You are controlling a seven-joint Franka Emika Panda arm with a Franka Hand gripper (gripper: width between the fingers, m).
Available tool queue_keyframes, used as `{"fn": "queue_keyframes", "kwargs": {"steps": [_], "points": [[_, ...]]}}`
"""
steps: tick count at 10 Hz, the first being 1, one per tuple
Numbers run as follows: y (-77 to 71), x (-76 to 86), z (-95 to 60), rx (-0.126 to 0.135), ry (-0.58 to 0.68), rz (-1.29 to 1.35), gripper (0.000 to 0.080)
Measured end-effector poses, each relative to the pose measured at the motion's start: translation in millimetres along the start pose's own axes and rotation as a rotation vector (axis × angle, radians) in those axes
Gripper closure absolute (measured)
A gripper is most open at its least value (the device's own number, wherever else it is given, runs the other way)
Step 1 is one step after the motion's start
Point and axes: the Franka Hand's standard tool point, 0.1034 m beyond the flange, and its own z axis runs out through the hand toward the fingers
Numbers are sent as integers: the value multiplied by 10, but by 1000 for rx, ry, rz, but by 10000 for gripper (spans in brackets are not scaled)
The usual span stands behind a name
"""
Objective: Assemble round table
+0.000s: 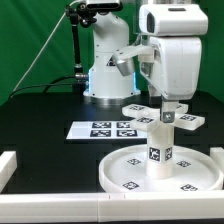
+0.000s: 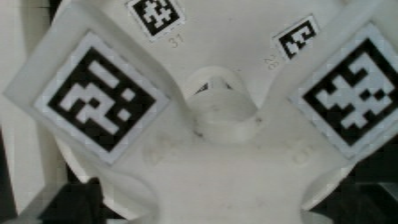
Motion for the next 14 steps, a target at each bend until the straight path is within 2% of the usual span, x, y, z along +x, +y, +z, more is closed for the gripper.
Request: {"fn": "queue_keyframes", "kwargs": {"steps": [3, 4, 5, 9, 12, 14], "points": [[-23, -8, 51, 10, 0, 10, 151], [-23, -14, 52, 10, 0, 11, 239], [-24, -15, 52, 10, 0, 11, 360], [-25, -24, 54, 11, 0, 79, 357], [-44, -55, 63, 21, 5, 475, 357], [-45, -55, 65, 22, 4, 610, 356]]}}
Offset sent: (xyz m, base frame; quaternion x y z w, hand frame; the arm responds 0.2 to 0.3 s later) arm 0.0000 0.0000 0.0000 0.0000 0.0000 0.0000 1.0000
